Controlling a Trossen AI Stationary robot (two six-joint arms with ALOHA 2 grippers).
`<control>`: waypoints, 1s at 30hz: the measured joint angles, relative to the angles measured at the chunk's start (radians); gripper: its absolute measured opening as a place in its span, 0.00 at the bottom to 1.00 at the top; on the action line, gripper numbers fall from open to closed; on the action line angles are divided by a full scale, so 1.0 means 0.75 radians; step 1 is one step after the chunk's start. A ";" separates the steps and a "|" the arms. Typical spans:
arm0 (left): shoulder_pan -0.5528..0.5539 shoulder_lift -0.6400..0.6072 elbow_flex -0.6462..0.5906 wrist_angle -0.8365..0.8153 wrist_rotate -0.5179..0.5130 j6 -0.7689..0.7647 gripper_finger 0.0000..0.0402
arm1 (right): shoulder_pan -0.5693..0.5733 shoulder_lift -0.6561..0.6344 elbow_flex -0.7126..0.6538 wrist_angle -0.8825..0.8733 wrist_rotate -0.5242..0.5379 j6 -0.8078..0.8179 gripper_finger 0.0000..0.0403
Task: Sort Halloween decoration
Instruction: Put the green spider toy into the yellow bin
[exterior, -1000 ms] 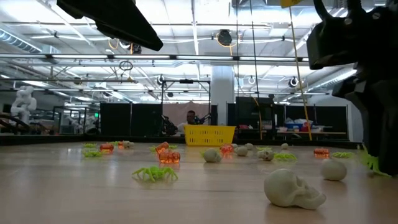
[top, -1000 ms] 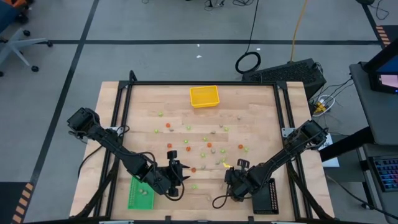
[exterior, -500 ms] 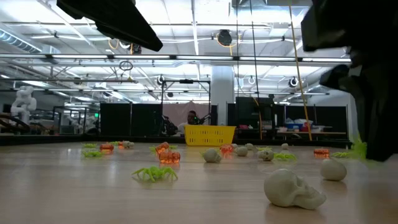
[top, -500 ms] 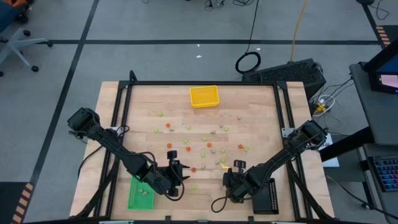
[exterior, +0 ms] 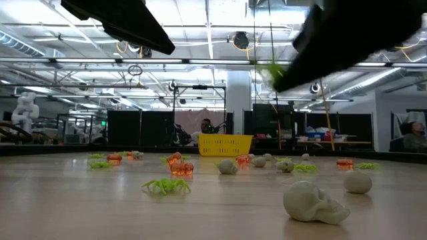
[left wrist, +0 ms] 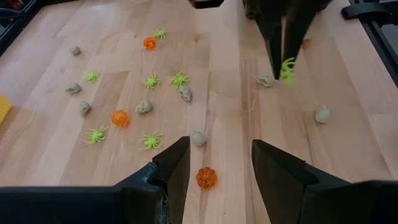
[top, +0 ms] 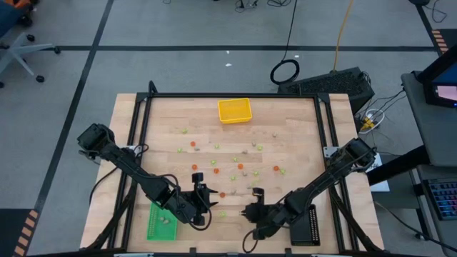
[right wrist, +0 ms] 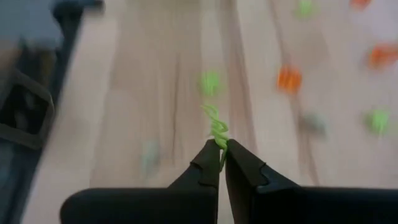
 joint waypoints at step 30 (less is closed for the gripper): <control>-0.066 0.000 0.000 0.026 -0.056 0.069 0.43 | -0.145 -0.058 -0.032 0.277 0.186 -0.912 0.00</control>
